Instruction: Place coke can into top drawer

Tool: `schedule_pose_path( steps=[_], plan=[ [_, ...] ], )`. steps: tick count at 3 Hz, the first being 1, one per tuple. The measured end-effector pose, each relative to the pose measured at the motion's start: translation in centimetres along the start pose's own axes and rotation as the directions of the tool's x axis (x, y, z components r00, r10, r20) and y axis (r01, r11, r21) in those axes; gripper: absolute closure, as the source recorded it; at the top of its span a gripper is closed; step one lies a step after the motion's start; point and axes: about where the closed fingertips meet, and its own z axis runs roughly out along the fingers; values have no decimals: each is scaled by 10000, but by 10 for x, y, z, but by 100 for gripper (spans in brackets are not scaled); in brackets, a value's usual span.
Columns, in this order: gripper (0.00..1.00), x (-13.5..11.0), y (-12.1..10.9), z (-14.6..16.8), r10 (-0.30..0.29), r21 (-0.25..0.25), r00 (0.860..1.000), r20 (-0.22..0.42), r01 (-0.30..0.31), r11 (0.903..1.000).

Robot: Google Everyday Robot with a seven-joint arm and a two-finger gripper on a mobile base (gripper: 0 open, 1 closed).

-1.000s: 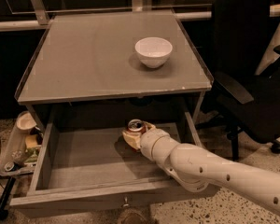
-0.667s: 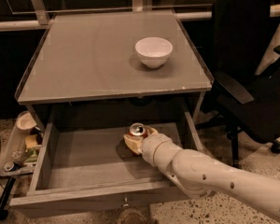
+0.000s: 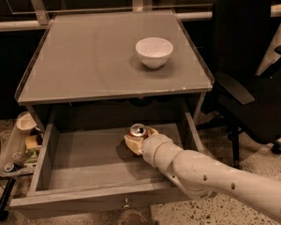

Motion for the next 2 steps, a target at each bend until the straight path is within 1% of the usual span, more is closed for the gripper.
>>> schedule_pose_path(
  steps=[2],
  plan=[
    [12,0,0,0,0,-1,10000,0,0,10000]
  ],
)
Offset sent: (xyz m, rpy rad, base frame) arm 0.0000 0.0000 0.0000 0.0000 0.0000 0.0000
